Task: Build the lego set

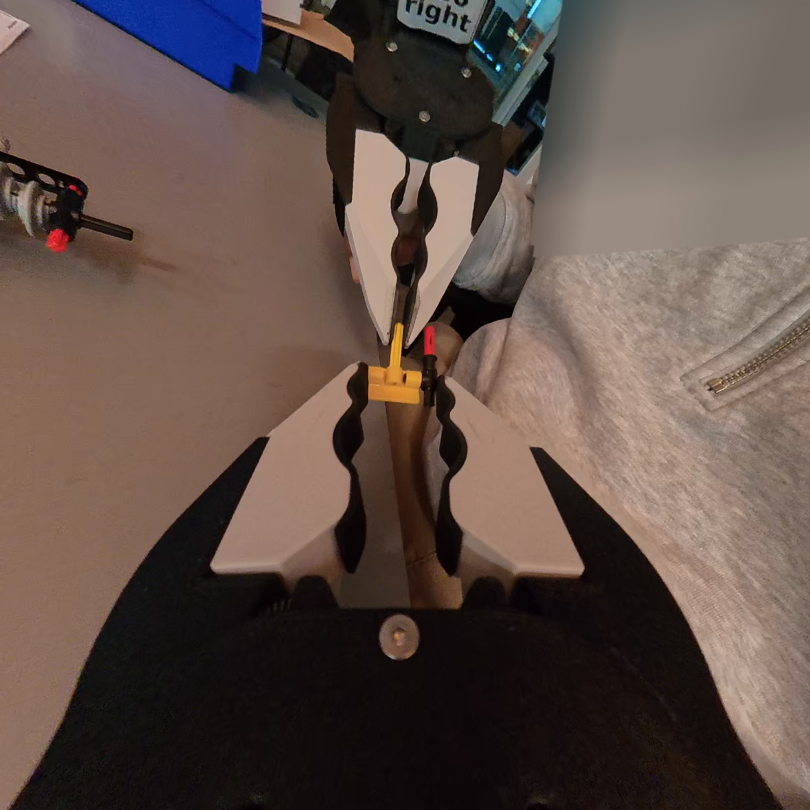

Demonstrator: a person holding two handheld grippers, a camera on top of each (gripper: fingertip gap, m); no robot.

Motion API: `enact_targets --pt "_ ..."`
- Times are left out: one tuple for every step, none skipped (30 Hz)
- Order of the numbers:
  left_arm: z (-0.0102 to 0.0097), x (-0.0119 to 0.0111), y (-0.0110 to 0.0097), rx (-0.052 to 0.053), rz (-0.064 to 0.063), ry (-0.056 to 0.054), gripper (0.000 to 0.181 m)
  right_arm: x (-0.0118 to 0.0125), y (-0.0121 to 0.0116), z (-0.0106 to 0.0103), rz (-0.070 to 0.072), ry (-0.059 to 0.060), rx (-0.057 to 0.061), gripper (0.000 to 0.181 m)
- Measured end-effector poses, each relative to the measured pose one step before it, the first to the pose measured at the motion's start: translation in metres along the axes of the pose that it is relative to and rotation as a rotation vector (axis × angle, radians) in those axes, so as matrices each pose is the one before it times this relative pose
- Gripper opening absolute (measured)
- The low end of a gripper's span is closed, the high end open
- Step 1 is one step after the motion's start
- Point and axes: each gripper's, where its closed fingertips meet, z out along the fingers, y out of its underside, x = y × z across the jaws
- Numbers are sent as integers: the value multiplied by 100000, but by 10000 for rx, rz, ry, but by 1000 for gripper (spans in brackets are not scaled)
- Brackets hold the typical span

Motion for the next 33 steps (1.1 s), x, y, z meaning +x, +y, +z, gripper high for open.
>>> enact_targets --pt "-49 -22 -97 73 -51 28 27 50 -82 -24 5 13 74 3" --pt "-18 -29 -52 37 -32 5 28 41 -41 -11 19 -2 55 3" --pt "-16 -22 -43 33 -10 -11 27 33 -26 -11 10 2 47 3" --pt "-22 -10 -90 70 -1 -6 27 28 -50 -29 6 3 58 3" --pt "-50 14 -118 92 -33 31 27 24 -87 -35 12 -6 68 3" --pt "-44 1 -106 89 -64 46 27 19 -89 -21 18 -9 63 3" --pt "-38 -1 -68 57 -62 43 27 24 -60 -10 14 -6 45 3" --pt "-21 -25 -21 15 -43 21 27 26 -12 3 6 -2 20 3" --pt "3 -43 -11 1 -22 -20 27 34 4 6 5 9 7 3" --pt "15 -57 -24 18 -11 -36 27 59 8 -6 6 21 14 3" --pt "-14 -43 -79 53 -10 -30 28 77 -25 -29 18 26 36 3" --pt "-39 -12 -155 105 -5 2 27 81 -70 -51 40 19 64 3" --pt "-54 60 -241 169 -5 64 28 104 -120 -71 56 22 95 3" --pt "-53 -3 -285 205 -43 32 28 101 -162 -99 65 11 123 3" --pt "-17 15 -213 149 -61 59 29 65 -165 -103 76 -17 121 3" --pt "12 -78 -111 74 -66 -12 29 81 -97 -86 63 9 74 3" --pt "25 -166 -56 28 -48 -90 29 121 -5 -46 15 62 23 3" --pt "23 -109 -89 53 6 -83 29 74 35 9 -17 44 -4 3" --pt "16 -83 -74 45 18 -73 29 -48 46 78 -12 -8 -19 3" --pt "17 -51 3 -3 -10 -44 28 -26 50 112 -19 13 -30 3" --pt "28 -77 31 -22 -21 -50 27 55 85 124 -50 79 -44 3" --pt "-11 -140 5 -9 -29 -83 27 122 116 117 -49 104 -71 3" --pt "-62 -139 -9 -4 -4 -88 29 136 148 87 -19 87 -91 3" --pt "-132 -211 -51 19 25 -133 32 201 129 37 8 102 -57 3" --pt "-212 -327 -63 18 49 -222 34 273 112 -17 34 132 -39 3" --pt "-262 -424 15 -53 91 -286 34 316 134 -44 40 146 -57 3" --pt "-297 -315 86 -112 159 -237 35 300 132 -74 32 142 -49 3" --pt "-278 -286 122 -143 165 -227 35 226 67 -95 41 96 -20 3" --pt "-205 -236 239 -223 195 -230 36 131 8 -112 36 49 9 3" --pt "-75 -214 396 -322 249 -244 37 96 20 -100 7 51 2 3" --pt "93 -132 510 -390 309 -239 40 110 75 -93 -22 80 -37 3" --pt "253 -21 569 -428 333 -187 42 58 133 -79 -36 80 -66 3" --pt "398 55 583 -458 289 -129 45 -23 165 -41 -39 56 -74 3"
